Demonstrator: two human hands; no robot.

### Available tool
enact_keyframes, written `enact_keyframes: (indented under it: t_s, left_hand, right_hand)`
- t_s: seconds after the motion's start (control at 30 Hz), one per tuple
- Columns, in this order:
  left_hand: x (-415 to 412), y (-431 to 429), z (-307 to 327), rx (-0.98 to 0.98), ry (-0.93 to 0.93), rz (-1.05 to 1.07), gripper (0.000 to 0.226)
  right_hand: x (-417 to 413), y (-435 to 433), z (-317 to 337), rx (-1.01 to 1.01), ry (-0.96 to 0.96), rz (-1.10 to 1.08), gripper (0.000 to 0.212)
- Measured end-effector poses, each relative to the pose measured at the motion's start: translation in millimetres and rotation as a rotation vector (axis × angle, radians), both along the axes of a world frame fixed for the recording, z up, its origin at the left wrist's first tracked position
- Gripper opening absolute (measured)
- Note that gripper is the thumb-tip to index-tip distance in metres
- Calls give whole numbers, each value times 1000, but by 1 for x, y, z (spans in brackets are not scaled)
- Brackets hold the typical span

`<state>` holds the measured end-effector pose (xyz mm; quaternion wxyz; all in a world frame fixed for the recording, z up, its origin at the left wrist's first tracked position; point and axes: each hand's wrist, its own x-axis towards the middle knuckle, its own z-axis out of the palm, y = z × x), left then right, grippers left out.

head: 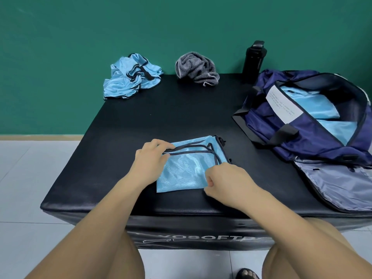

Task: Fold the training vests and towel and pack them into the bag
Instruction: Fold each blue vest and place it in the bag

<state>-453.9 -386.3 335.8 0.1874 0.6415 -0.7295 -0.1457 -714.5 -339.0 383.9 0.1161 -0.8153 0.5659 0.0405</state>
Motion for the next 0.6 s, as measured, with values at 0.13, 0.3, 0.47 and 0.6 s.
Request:
enact_keyframes:
  t_s: [0.13, 0.3, 0.47, 0.6]
  left_hand:
    - [2, -2, 2, -12, -52, 69, 21]
    - [5, 13, 12, 1, -77, 72, 13]
    - [7, 43, 23, 139, 24, 14, 15]
    - [1, 60, 31, 277, 74, -83, 21]
  right_hand:
    - [-2, -2, 2, -47, 58, -35, 14]
    - [-13, -16, -3, -151, 63, -115, 8]
    - [-31, -45, -14, -247, -90, -200, 9]
    - [-30, -64, -20, -254, -193, -215, 17]
